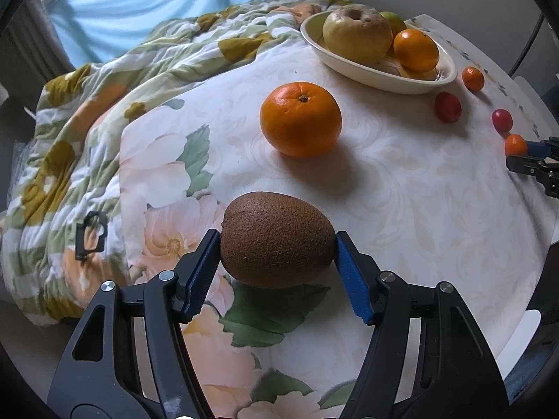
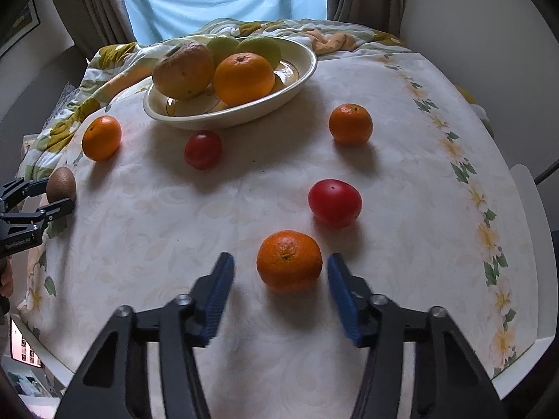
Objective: Organize fruits
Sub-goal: 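Close the left tool on the kiwi while the right tool grasps a mandarin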
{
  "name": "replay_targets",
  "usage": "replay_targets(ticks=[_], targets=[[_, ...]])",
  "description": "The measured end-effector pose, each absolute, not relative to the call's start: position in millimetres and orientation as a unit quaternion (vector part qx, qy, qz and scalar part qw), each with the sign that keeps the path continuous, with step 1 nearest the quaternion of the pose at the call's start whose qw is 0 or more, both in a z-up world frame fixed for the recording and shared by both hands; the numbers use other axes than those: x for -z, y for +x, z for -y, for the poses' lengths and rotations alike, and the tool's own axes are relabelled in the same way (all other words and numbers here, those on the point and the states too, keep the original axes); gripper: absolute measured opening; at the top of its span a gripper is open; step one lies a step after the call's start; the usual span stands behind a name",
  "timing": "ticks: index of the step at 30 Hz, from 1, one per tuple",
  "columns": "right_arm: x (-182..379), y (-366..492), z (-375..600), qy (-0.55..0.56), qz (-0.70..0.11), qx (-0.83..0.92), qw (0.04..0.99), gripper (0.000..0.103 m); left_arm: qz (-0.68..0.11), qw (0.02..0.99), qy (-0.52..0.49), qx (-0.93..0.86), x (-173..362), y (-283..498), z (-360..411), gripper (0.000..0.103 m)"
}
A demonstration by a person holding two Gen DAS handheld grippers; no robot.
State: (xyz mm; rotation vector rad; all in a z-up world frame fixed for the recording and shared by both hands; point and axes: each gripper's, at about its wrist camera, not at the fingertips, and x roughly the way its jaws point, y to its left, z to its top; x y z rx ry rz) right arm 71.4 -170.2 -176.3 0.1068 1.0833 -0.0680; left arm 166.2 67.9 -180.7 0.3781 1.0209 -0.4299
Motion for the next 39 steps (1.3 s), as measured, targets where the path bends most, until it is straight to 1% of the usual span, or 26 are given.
replay_targets(ticks=[1,2,15,26,33,39], targets=[[177,72,170,0.047,-0.516,0.033,0.855,0.034,-0.482,0.834,0.177,0.202,180,166,-68,0.072],[177,72,170,0.047,-0.515,0.031,0.855,0.033,-0.483,0.834,0.175,0.202,180,165,-69,0.072],[155,72,163,0.035,-0.494,0.021,0.868,0.033,-0.479,0.841,0.152,0.200,168,157,-73,0.072],[113,77,158,0.036,-0.470,0.016,0.882,0.033,-0.455,0.856,0.133,0.208,125,157,-64,0.072],[84,89,165,0.031,-0.445,0.004,0.895,0.033,-0.427,0.867,0.129,0.225,93,168,-36,0.072],[75,104,179,0.030,-0.434,-0.013,0.900,0.033,-0.411,0.872,0.126,0.234,80,177,0,0.072]])
